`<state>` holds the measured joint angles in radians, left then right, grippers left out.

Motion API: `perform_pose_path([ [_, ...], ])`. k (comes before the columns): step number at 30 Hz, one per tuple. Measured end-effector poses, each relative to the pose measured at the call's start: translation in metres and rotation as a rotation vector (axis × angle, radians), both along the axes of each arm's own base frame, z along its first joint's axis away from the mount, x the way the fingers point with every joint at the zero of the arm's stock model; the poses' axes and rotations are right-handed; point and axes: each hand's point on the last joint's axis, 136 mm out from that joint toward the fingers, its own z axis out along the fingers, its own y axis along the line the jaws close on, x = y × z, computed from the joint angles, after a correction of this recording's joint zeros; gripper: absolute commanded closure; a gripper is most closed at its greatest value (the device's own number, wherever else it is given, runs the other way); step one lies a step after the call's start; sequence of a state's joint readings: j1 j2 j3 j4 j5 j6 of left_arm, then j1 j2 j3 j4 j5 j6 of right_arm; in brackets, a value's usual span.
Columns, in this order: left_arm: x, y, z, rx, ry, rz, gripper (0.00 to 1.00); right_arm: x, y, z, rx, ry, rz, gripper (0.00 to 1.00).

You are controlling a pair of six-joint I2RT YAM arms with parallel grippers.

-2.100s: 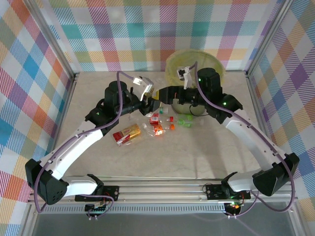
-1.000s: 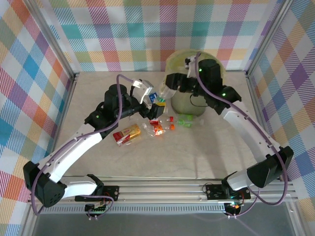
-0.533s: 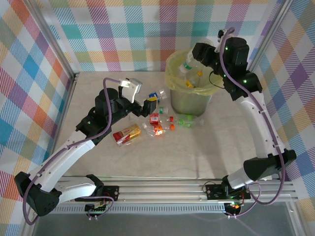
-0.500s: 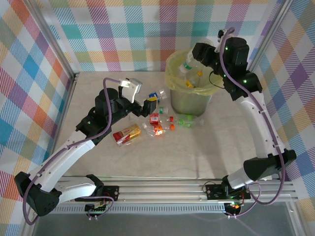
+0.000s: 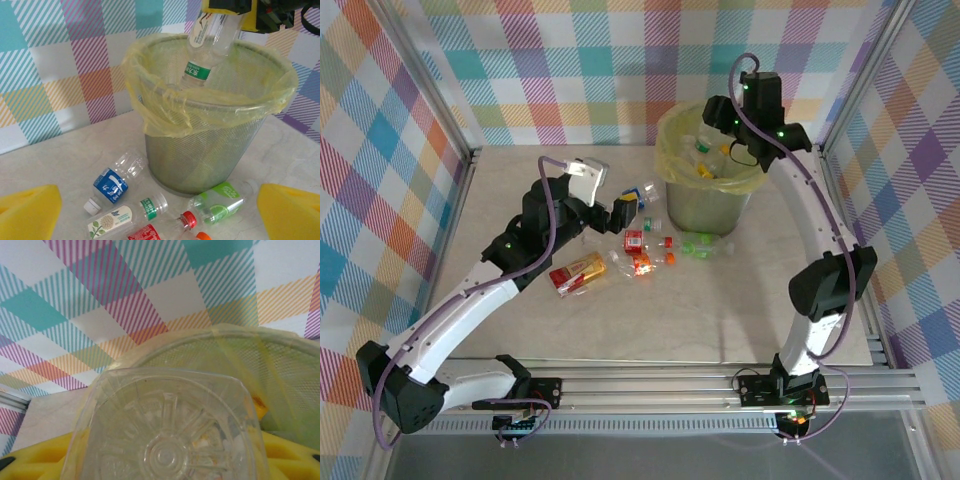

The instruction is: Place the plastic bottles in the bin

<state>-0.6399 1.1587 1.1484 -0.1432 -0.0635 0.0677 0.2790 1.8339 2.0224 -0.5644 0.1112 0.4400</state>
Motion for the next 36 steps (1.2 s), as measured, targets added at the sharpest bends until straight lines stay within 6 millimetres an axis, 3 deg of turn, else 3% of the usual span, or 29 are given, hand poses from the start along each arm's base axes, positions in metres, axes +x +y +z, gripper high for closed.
perform_pose_path([
  [5,0.003,0.002,-0.007,0.016,0.016,0.018,0.00,0.008,0.005,-0.025,-0.001,0.070,0.006,0.39],
  [11,0.007,0.001,-0.013,0.023,0.033,0.028,0.00,0.013,0.004,-0.032,0.021,0.099,-0.010,0.30],
  [18,0.008,0.000,-0.016,0.019,0.046,0.032,0.00,0.016,-0.002,-0.074,-0.013,0.214,-0.039,0.17],
  [21,0.008,0.000,-0.016,0.018,0.048,0.033,0.00,0.015,-0.008,-0.078,-0.032,0.232,-0.059,0.12],
  [28,0.009,0.000,-0.019,0.019,0.055,0.040,0.00,0.011,-0.025,-0.073,-0.076,0.228,-0.095,0.06],
  [36,0.026,0.006,-0.030,0.059,0.092,0.109,0.00,-0.021,-0.030,-0.021,-0.093,0.150,-0.054,0.00],
])
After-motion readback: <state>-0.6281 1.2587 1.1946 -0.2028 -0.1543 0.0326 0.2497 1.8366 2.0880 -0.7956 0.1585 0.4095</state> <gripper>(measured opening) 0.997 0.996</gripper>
